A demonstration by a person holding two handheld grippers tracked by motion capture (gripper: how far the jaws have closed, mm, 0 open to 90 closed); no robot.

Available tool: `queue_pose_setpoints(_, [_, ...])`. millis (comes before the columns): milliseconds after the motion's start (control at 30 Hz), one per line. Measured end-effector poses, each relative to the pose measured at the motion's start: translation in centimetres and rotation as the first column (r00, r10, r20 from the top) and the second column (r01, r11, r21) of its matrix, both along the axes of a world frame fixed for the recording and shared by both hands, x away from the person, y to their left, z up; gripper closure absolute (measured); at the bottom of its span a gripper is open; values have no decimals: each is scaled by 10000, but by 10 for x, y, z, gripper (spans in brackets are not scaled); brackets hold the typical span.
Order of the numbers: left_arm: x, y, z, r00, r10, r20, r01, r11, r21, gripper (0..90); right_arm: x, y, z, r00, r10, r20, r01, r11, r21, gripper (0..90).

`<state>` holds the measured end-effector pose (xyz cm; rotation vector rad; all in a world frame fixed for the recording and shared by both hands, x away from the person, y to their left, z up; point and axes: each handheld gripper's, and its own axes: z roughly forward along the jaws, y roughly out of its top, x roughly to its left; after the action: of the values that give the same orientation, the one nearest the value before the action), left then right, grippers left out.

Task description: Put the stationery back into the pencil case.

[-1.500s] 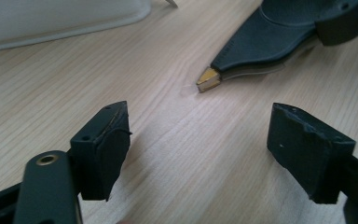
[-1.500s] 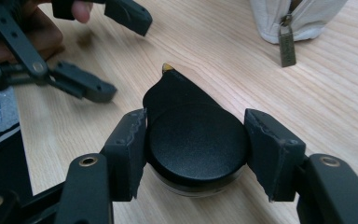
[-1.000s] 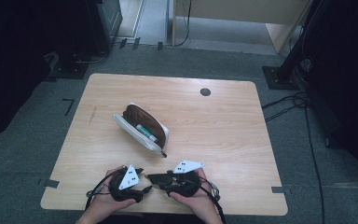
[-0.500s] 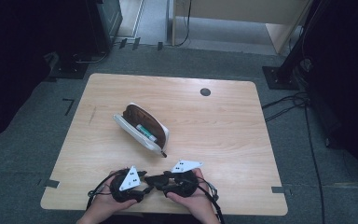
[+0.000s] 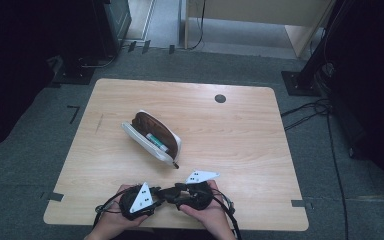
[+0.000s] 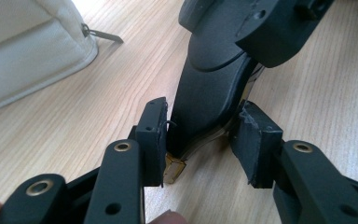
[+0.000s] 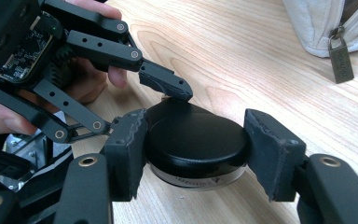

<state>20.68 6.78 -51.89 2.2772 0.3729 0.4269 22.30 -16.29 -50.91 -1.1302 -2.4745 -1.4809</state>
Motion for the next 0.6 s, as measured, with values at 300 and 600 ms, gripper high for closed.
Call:
queue_pose_setpoints(300, [1, 4, 2, 9990, -392, -208, 383, 9985, -389, 653, 2, -2, -4, 9996, 274, 27, -274, 9994, 193, 400])
queue_pose_setpoints(600, [5, 8, 3, 9945, -717, -762, 660, 9950, -752, 784, 2, -2, -10, 9992, 410, 1, -410, 9990, 171, 432])
